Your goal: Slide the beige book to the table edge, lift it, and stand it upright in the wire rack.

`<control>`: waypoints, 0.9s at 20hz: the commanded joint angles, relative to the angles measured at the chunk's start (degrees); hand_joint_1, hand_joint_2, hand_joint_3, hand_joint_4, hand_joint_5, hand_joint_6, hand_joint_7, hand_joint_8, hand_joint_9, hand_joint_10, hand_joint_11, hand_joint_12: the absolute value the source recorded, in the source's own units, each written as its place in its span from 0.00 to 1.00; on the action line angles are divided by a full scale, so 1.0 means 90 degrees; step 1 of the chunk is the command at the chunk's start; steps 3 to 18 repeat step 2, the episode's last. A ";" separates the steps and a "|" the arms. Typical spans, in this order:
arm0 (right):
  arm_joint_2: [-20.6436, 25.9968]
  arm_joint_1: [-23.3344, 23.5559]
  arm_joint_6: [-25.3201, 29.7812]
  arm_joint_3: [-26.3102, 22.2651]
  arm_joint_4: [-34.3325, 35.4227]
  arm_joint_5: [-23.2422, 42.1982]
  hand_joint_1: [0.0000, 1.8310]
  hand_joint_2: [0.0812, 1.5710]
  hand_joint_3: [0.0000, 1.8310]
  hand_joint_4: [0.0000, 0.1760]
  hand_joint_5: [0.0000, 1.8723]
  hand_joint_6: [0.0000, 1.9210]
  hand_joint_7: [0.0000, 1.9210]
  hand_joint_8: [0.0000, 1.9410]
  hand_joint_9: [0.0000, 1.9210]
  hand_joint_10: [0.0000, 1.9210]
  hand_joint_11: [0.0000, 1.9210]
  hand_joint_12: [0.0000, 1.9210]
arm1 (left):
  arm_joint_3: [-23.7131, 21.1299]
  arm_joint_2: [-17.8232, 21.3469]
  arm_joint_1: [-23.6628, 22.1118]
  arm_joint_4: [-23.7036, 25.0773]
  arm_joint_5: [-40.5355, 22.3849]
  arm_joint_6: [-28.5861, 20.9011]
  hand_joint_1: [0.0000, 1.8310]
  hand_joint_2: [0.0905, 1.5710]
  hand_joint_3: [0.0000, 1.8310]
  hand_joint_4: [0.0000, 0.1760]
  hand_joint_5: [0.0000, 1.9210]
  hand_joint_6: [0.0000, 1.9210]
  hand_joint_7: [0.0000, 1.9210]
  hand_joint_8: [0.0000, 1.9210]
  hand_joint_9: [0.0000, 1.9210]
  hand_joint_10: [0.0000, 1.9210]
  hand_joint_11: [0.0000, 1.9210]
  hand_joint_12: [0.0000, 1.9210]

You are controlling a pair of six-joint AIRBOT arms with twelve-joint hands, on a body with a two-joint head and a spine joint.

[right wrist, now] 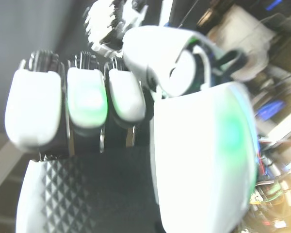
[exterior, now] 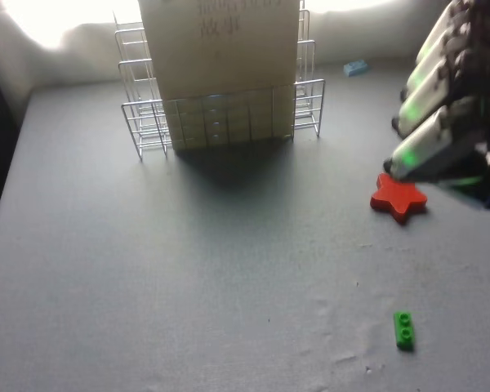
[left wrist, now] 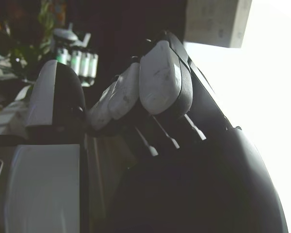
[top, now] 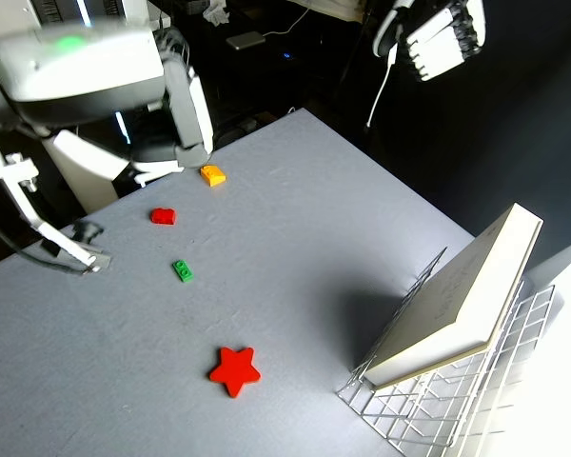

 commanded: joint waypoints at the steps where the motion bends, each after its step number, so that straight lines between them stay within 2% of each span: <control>1: -0.0015 0.0075 -0.0109 0.0006 0.0591 0.0663 0.74 0.46 0.54 1.00 0.72 1.00 0.75 1.00 0.77 1.00 0.80 1.00 | 0.0049 0.0029 -0.0011 -0.0460 -0.0583 -0.0103 0.59 0.76 0.03 0.00 0.64 1.00 0.70 1.00 0.73 1.00 0.77 1.00; 2: -0.0087 0.0068 -0.0202 0.0068 0.0649 0.0824 0.74 0.46 0.54 1.00 0.72 1.00 0.75 1.00 0.77 1.00 0.80 1.00 | 0.0074 -0.0003 0.0003 -0.0457 -0.0595 -0.0116 0.59 0.76 0.03 0.00 0.64 1.00 0.70 1.00 0.73 1.00 0.77 1.00; 18: -0.0087 0.0068 -0.0202 0.0068 0.0649 0.0824 0.74 0.46 0.54 1.00 0.72 1.00 0.75 1.00 0.77 1.00 0.80 1.00 | 0.0074 -0.0003 0.0003 -0.0457 -0.0595 -0.0116 0.59 0.76 0.03 0.00 0.64 1.00 0.70 1.00 0.73 1.00 0.77 1.00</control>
